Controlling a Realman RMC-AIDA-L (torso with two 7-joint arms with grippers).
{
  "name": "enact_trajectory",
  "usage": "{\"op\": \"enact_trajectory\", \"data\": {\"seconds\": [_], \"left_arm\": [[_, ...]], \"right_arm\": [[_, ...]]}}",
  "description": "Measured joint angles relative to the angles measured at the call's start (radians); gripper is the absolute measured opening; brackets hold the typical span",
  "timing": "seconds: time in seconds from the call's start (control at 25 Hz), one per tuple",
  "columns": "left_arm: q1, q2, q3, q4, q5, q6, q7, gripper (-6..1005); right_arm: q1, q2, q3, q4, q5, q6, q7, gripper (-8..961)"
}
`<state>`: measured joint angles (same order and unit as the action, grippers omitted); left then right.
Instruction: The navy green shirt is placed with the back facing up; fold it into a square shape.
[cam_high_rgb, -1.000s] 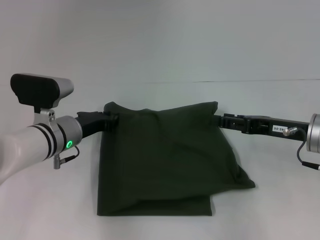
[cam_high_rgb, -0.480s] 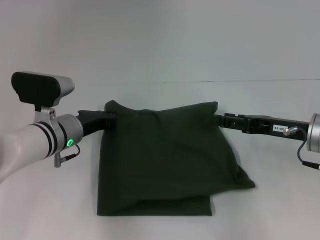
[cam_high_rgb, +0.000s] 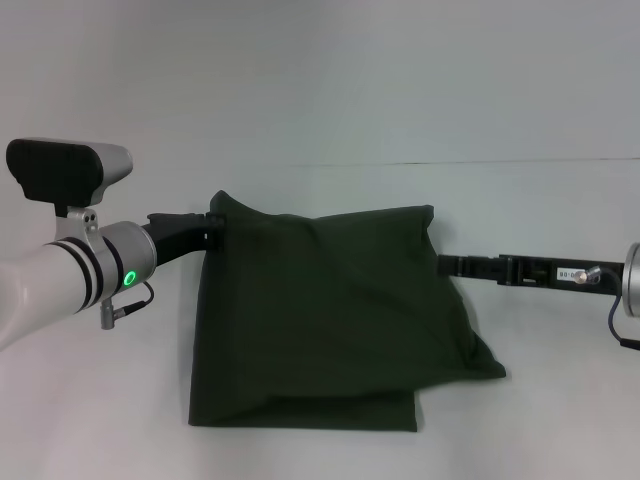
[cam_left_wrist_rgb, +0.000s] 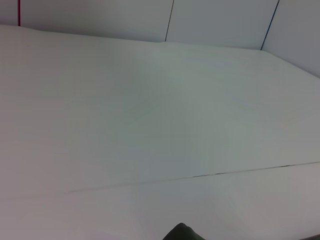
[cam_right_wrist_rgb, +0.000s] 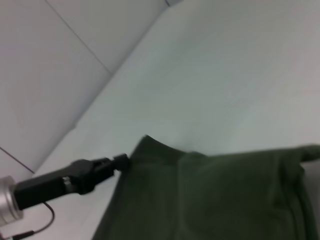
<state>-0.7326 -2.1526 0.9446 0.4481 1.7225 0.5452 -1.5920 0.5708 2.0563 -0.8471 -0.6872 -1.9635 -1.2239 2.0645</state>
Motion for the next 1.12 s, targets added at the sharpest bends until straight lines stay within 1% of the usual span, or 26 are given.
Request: {"op": "enact_trajectory", "data": {"seconds": [0.16, 0.32, 0.56, 0.76, 1.12], "left_arm": [[0.001, 0.0, 0.0, 0.0, 0.0, 0.001, 0.0, 4], [0.001, 0.0, 0.0, 0.0, 0.0, 0.001, 0.0, 4], [0.004, 0.0, 0.0, -0.001, 0.0, -0.001, 0.0, 4], [0.006, -0.002, 0.0, -0.001, 0.0, -0.006, 0.0, 5], [0.006, -0.005, 0.0, 0.0, 0.0, -0.007, 0.001, 5]], "right_arm": [[-0.001, -0.001, -0.001, 0.003, -0.05, 0.015, 0.05, 718], [0.013, -0.008, -0.005, 0.036, -0.112, 0.032, 0.105, 719], [0.017, -0.011, -0.005, 0.057, -0.14, 0.028, 0.13, 719], [0.013, -0.017, -0.006, 0.057, -0.196, 0.027, 0.186, 718], [0.02, -0.02, -0.007, 0.079, -0.235, 0.026, 0.193, 714]]}}
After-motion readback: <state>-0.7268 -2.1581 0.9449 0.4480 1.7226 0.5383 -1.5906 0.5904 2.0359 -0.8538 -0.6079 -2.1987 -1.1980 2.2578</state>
